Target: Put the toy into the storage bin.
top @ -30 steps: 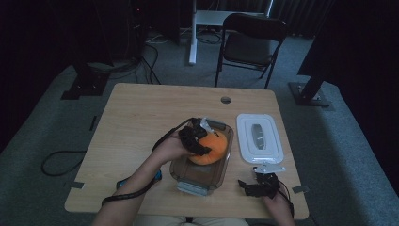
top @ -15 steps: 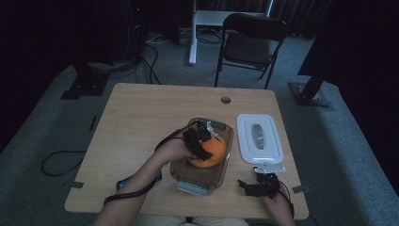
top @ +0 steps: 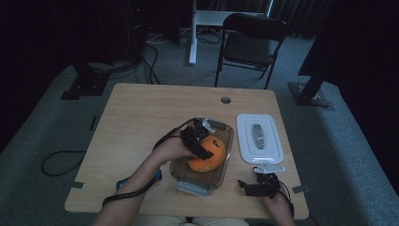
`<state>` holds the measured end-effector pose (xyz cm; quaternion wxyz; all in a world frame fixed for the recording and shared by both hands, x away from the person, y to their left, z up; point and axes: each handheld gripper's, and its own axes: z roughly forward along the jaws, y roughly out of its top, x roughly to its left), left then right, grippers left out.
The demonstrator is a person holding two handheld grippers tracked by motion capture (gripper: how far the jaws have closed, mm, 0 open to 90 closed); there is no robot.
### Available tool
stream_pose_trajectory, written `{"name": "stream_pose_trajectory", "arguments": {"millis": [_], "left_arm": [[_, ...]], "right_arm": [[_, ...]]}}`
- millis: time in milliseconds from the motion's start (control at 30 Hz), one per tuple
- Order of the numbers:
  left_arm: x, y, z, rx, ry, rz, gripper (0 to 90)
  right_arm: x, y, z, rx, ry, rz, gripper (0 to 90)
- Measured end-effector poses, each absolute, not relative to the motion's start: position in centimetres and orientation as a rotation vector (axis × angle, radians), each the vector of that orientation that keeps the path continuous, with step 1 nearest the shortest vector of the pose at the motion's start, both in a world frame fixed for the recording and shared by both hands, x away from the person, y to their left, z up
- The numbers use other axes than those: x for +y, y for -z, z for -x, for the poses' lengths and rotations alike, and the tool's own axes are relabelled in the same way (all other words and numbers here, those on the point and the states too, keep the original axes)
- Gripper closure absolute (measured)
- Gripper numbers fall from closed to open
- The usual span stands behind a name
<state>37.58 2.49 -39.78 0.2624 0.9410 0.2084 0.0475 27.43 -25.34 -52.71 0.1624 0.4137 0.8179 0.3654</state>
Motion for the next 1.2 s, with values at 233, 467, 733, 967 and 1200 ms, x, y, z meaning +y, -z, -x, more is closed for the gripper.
{"name": "stream_pose_trajectory", "arguments": {"millis": [233,467,733,967,1200], "left_arm": [[3.1,38.9,-36.8,0.540,-0.133,-2.529,11.0],[4.6,38.0,-36.1,0.588,-0.159,-2.417,11.0],[6.4,37.7,-35.5,0.645,-0.175,-2.347,12.0],[7.7,37.9,-34.8,0.579,-0.272,-2.321,13.0],[9.4,37.5,-33.8,0.610,-0.319,-2.254,12.9]], "right_arm": [[-25.3,52.7,-27.4,2.333,-1.036,-1.174,13.9],[-25.3,52.7,-27.4,2.333,-1.034,-1.172,13.9],[-25.2,52.7,-27.4,2.333,-1.030,-1.173,13.9],[-25.2,52.7,-27.4,2.333,-1.022,-1.168,13.9],[-25.2,52.7,-27.4,2.333,-1.021,-1.168,13.9]]}}
